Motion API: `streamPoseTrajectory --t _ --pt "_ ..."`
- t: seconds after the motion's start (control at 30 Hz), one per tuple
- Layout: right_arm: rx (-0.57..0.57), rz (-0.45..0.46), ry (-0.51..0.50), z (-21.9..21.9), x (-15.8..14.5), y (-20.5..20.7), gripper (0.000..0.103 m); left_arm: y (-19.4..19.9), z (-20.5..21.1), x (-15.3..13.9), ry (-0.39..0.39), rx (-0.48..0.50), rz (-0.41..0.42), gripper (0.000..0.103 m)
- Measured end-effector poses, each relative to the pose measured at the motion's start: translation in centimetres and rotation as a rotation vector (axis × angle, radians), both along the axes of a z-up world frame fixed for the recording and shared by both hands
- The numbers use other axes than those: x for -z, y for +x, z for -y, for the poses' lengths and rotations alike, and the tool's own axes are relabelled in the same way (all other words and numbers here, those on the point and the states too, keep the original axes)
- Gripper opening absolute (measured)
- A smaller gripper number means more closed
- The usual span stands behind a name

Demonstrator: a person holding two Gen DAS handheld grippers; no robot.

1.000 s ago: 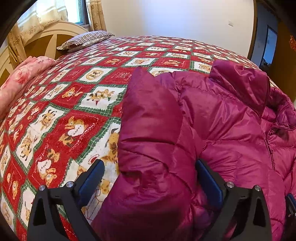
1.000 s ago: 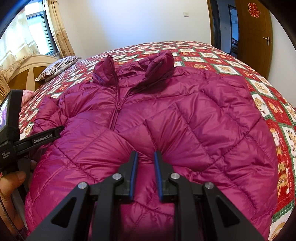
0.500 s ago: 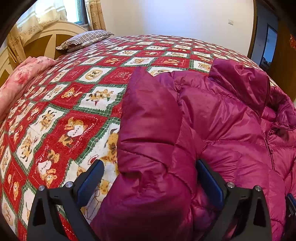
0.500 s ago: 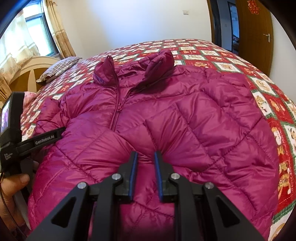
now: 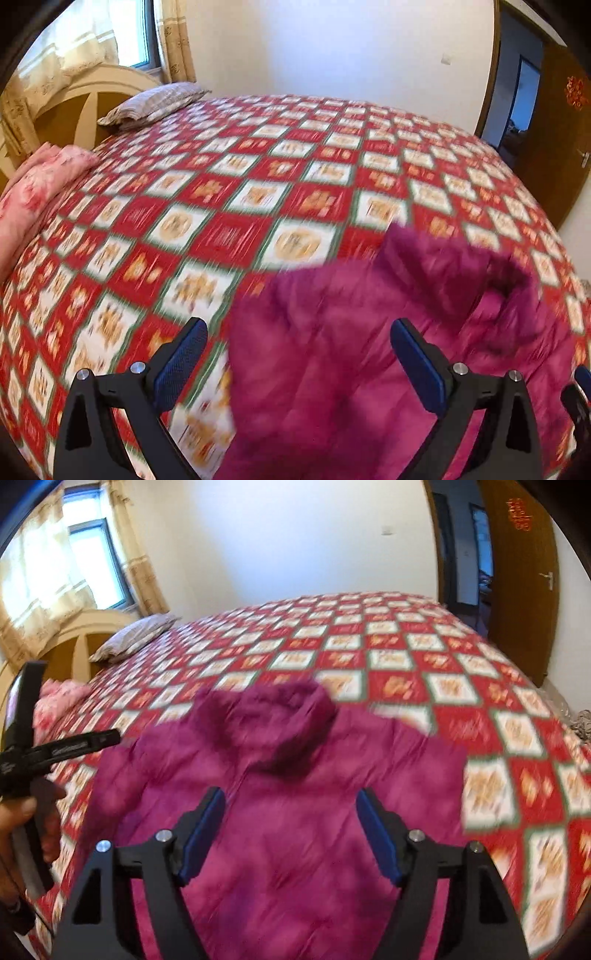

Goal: Fold large clothes
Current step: 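Grasp the jacket hem with both grippers and lift it toward the collar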

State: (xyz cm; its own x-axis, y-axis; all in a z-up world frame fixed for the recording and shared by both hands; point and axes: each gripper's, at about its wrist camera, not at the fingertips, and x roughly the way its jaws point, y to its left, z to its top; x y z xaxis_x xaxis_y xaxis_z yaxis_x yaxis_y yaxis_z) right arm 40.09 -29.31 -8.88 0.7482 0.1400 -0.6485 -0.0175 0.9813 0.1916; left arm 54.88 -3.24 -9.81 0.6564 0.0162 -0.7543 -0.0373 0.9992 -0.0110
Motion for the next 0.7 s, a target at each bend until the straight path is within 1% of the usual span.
streamPoseTrajectory --t 0.07,0.1,0.2,0.27,0.3,0.33,0.4,0.5,0.57,0.6,0.63,0.67,0.7 --pt "0.02 0.001 -0.014 1.1 -0.8 2.1 0.078 1.8 1.8 -0.8 0.011 0.037 0.013 0.1" --pt "0.025 -0.012 -0.017 1.6 -1.0 3.5 0.079 2.9 2.8 -0.8 0.025 0.056 0.006 0.1" --pt "0.018 -0.035 -0.032 2.1 -0.9 5.8 0.079 6.4 5.5 -0.5 0.066 0.085 -0.015 0.1" --pt "-0.005 -0.055 -0.048 2.0 -0.5 7.5 0.079 8.4 6.7 0.0 0.075 0.086 -0.023 0.1" --pt "-0.011 -0.063 -0.056 2.0 -0.2 8.5 0.079 9.4 7.2 0.4 0.072 0.093 -0.037 0.1" --pt "-0.013 -0.069 -0.06 1.9 0.1 9.1 0.079 10.7 7.9 1.1 0.07 0.108 -0.069 0.1" --pt "-0.028 -0.092 -0.059 1.7 0.8 10.7 0.079 12.3 8.6 2.2 0.083 0.111 -0.107 0.1" --pt "-0.045 -0.114 -0.061 1.7 1.6 12.8 0.079 13.9 9.3 3.4 0.082 0.113 -0.125 0.1" --pt "-0.052 -0.134 -0.073 1.7 2.0 13.9 0.079 14.1 9.8 4.1 0.108 0.141 -0.133 0.1" --pt "-0.062 -0.145 -0.076 1.6 2.3 14.4 0.076 13.8 9.9 4.4 0.117 0.168 -0.126 0.1" --pt "-0.073 -0.155 -0.082 1.5 2.5 14.7 0.069 13.6 9.9 4.5 0.121 0.186 -0.118 0.099" --pt "-0.088 -0.171 -0.091 1.5 2.8 14.9 0.063 13.2 9.9 4.7 0.126 0.21 -0.113 0.094" --pt "-0.105 -0.187 -0.1 1.4 3.1 15.0 0.048 12.8 9.9 4.8 0.12 0.238 -0.112 0.069"
